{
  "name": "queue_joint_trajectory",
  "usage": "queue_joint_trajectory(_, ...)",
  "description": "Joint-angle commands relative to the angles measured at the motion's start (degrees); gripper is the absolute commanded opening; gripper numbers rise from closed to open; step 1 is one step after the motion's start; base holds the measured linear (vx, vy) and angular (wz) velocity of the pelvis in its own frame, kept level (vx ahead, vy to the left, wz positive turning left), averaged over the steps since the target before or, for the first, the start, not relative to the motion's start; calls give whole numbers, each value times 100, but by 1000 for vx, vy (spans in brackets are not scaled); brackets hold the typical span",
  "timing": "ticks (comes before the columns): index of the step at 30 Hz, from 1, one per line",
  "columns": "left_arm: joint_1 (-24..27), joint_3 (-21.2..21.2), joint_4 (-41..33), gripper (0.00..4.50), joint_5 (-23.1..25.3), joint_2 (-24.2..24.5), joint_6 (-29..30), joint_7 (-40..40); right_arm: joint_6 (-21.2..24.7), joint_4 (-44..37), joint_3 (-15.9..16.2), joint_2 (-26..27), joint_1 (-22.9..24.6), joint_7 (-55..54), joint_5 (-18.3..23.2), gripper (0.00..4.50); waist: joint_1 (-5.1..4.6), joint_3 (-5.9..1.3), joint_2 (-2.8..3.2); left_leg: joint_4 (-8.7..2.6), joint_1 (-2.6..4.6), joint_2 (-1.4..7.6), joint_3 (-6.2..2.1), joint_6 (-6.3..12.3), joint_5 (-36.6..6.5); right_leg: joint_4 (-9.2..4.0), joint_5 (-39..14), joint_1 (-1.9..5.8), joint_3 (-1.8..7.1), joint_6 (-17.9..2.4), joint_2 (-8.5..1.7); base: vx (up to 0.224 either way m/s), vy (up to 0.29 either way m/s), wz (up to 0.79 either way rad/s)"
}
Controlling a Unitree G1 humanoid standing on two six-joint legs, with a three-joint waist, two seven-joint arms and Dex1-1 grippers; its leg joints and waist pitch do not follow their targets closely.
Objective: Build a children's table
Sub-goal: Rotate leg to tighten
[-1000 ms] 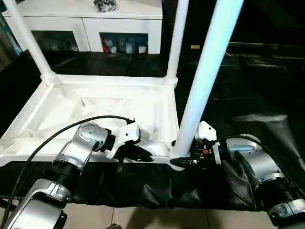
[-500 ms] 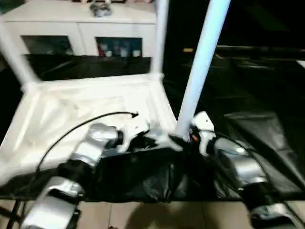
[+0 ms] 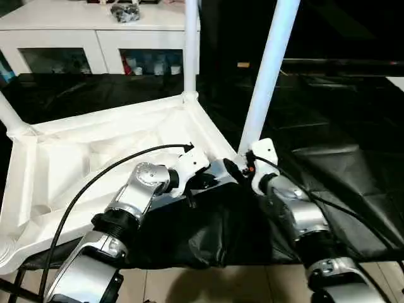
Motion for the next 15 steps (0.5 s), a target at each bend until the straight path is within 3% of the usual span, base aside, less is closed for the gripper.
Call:
queue_joint_trajectory(1,103,-286,-256,0,-247,-98,-279,-591,-102,-268,760,-186,124,1021,-200,392,8,-282,6,-422,11,91,12,180,-1838,-401,-1503,215,139,-1151,-192,0,0,0)
queue_joint_trajectory(5,201,-194,-356,0,-395,145,-389,-984,-261,-477,880,-576,262,1847,-118,392,30,-316,2,-376,-33,92,36,422,-1329,-329,-907,267,131,-1338,-198,27,-7,1)
queue_joint_trajectory(7,233,-118,-414,0,-498,251,-370,-1164,-194,-708,885,-760,351,2423,120,392,44,-324,-20,-354,-20,92,55,485,-1165,-307,-711,280,131,-1442,-189,0,0,0)
queue_joint_trajectory(9,257,-106,-455,0,-536,381,-370,-1345,73,-1017,901,-935,458,3038,444,392,86,-315,-1,-351,-15,115,63,599,-1053,-276,-463,299,120,-1533,-166,0,0,0)
queue_joint_trajectory(11,261,-112,-459,0,-534,428,-386,-1400,167,-1114,927,-1003,490,3237,556,392,125,-311,19,-355,-13,143,64,606,-1132,-268,-573,280,107,-1558,-180,0,0,0)
queue_joint_trajectory(12,264,-124,-468,0,-558,530,-399,-1531,229,-1271,1069,-1214,554,3686,680,392,136,-303,-7,-363,1,145,68,560,-1236,-278,-748,273,107,-1543,-180,0,0,0)
queue_joint_trajectory(15,260,-146,-468,0,-573,631,-408,-1697,263,-1363,1180,-1379,601,4085,715,392,172,-288,-9,-372,29,154,86,480,-1454,-315,-1134,242,123,-1469,-191,0,0,0)
